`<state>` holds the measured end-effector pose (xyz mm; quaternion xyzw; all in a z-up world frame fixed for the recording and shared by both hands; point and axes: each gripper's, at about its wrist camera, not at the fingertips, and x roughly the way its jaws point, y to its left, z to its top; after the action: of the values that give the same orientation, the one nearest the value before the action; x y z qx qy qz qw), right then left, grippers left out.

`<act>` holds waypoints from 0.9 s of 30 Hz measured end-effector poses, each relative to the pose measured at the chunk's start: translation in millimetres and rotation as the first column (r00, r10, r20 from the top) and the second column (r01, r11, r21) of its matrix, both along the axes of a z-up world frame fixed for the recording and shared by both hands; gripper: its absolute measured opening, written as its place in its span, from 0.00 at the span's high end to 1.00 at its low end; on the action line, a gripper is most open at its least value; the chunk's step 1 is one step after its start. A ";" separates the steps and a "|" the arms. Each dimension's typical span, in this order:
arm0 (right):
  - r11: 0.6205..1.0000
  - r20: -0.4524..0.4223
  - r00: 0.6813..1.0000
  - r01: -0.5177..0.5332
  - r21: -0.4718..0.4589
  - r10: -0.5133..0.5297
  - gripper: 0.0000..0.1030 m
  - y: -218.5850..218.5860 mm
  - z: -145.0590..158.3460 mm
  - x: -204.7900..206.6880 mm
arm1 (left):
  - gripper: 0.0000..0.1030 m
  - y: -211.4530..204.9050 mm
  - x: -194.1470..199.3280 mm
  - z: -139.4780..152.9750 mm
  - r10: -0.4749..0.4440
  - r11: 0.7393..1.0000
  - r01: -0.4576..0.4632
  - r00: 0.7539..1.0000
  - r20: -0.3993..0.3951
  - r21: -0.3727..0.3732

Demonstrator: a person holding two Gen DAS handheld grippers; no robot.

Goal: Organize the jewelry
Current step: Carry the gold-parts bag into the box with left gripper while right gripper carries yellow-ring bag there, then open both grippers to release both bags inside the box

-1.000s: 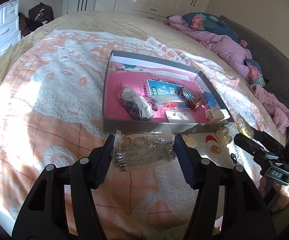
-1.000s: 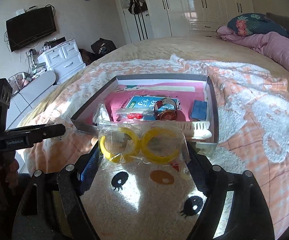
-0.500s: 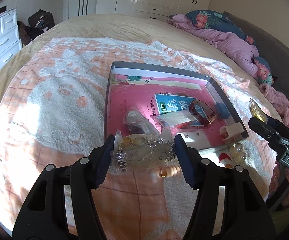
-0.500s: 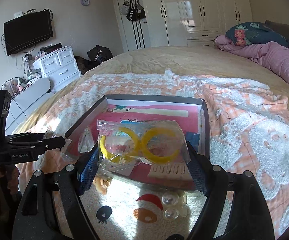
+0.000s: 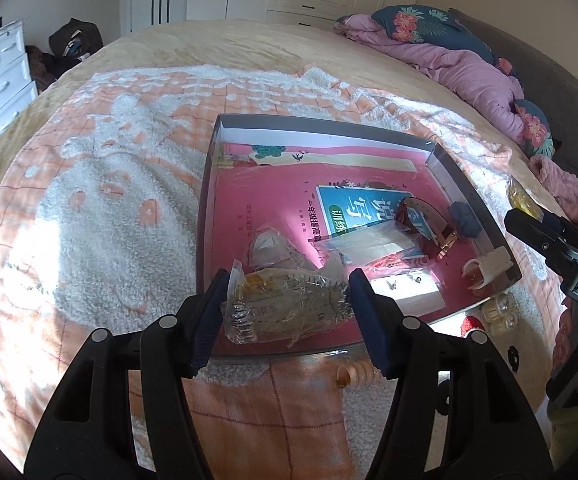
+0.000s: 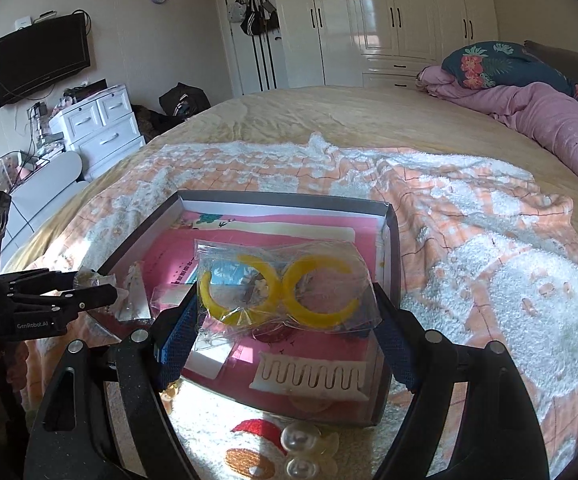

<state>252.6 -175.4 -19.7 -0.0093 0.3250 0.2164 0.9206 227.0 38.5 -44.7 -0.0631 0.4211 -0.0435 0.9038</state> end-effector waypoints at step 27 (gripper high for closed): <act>0.995 -0.121 0.992 0.050 0.081 -0.040 0.11 -5.4 -26.2 16.8 | 0.48 0.3 2.1 -3.3 -0.007 1.000 0.007 1.000 -0.005 -0.011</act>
<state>269.4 -180.8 -45.9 0.0498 0.3702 0.2093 0.9037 229.0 38.8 -48.0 -0.0665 0.4235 -0.0489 0.9021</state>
